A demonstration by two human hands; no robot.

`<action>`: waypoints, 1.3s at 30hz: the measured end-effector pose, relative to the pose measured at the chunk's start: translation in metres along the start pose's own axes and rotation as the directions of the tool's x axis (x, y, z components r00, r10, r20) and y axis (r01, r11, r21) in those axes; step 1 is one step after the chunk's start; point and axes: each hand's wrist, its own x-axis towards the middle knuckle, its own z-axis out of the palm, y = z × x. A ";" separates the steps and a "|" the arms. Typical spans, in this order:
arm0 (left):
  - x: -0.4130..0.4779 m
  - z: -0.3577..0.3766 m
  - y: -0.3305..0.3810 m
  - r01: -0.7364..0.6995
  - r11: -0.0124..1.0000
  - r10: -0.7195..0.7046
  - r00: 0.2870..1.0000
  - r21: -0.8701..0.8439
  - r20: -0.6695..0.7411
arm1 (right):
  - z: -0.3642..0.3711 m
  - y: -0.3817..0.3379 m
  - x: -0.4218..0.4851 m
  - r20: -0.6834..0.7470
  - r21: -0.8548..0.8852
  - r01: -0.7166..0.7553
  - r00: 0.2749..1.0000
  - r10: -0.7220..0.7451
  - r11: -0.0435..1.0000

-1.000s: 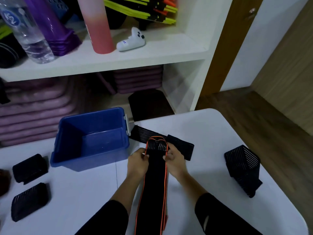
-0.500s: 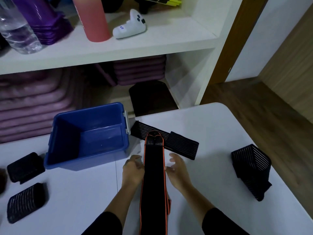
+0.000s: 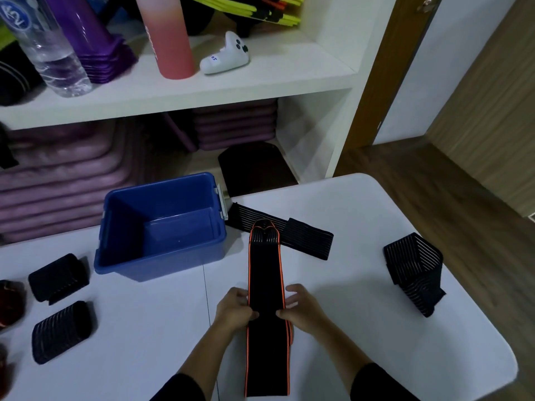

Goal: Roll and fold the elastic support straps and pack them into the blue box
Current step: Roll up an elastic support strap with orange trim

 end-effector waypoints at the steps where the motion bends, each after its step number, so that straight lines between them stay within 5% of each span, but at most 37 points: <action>1: -0.003 0.001 -0.002 -0.031 0.999 0.031 0.999 -0.011 -0.022 | 0.001 0.001 -0.002 0.002 0.000 0.020 1.000 -0.020 1.000; 11: -0.028 0.011 -0.010 -0.192 0.966 0.153 0.965 -0.175 -0.215 | 0.016 0.011 -0.029 -0.108 0.022 -0.015 0.994 0.017 1.000; 17: -0.043 0.004 -0.031 -0.200 0.905 0.191 0.980 -0.375 -0.061 | 0.017 0.017 -0.039 -0.005 -0.030 0.045 0.999 -0.045 0.999; 22: -0.059 -0.001 -0.054 -0.260 0.924 0.291 0.954 -0.279 0.074 | 0.025 0.019 -0.046 -0.025 -0.044 0.138 0.990 -0.139 0.990; 29: -0.066 0.004 -0.050 -0.455 0.880 0.448 0.890 -0.133 -0.082 | 0.035 0.022 -0.051 -0.118 -0.033 0.208 0.970 -0.210 0.978; 34: -0.071 0.011 -0.059 -0.392 0.912 0.377 0.917 -0.119 -0.132 | 0.038 0.029 -0.063 -0.050 0.014 0.132 0.990 -0.131 0.991; 39: -0.076 0.021 -0.083 -0.344 0.939 0.345 0.939 -0.016 0.018 | 0.048 0.055 -0.081 0.009 -0.037 0.134 0.991 -0.134 0.990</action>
